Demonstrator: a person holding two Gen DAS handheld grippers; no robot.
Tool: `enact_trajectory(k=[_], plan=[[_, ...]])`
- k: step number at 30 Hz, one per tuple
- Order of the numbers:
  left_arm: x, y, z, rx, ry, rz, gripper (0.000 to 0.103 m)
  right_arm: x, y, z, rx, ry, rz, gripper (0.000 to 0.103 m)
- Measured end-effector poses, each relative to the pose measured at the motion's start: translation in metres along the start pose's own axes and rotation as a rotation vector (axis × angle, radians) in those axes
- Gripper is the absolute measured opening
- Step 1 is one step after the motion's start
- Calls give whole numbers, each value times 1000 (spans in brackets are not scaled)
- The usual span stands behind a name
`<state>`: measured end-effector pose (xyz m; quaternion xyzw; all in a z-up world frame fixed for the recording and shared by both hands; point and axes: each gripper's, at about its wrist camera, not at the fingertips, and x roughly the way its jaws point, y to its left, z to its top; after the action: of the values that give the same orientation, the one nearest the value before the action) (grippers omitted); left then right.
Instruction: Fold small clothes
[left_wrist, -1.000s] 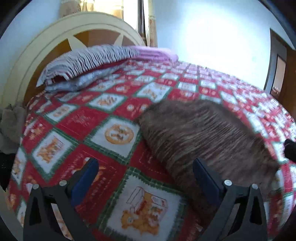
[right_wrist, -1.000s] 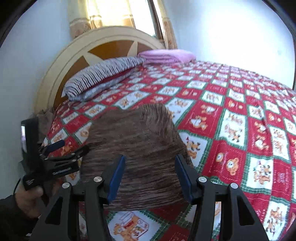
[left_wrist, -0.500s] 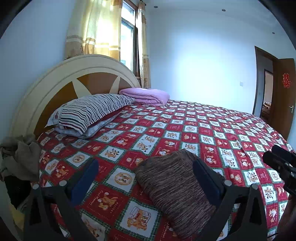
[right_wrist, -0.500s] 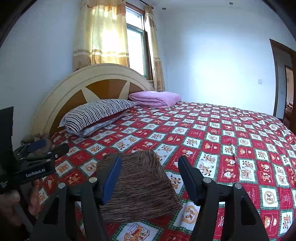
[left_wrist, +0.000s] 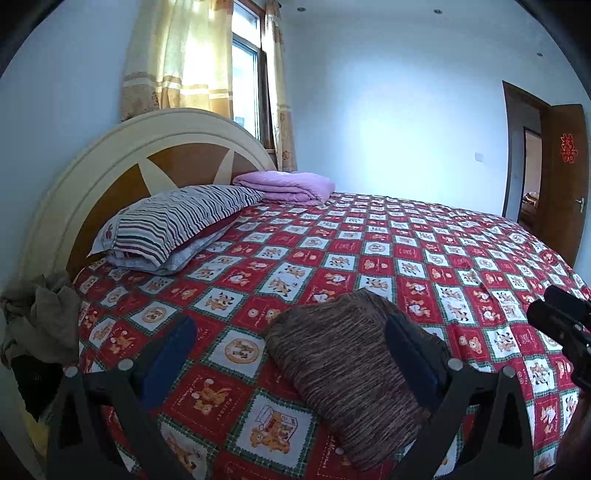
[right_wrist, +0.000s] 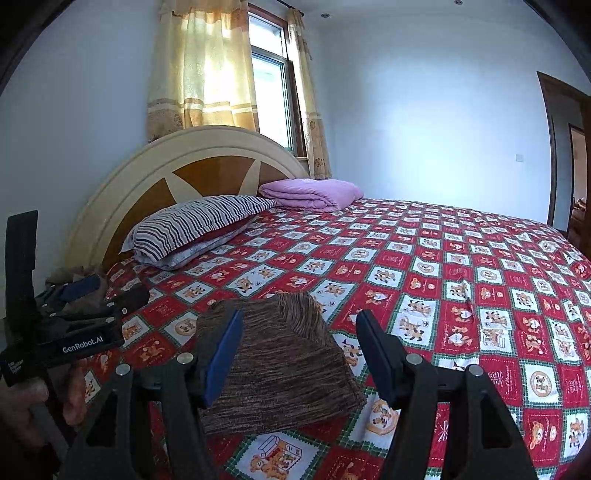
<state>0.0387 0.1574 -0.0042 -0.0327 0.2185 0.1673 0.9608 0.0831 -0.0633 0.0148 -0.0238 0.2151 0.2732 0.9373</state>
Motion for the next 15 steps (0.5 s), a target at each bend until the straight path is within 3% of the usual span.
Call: enact_trajectory(k=[15], plan=[[0,-6,-1,14,-2,1,103,-1,1,-4,-1,6,2,65]])
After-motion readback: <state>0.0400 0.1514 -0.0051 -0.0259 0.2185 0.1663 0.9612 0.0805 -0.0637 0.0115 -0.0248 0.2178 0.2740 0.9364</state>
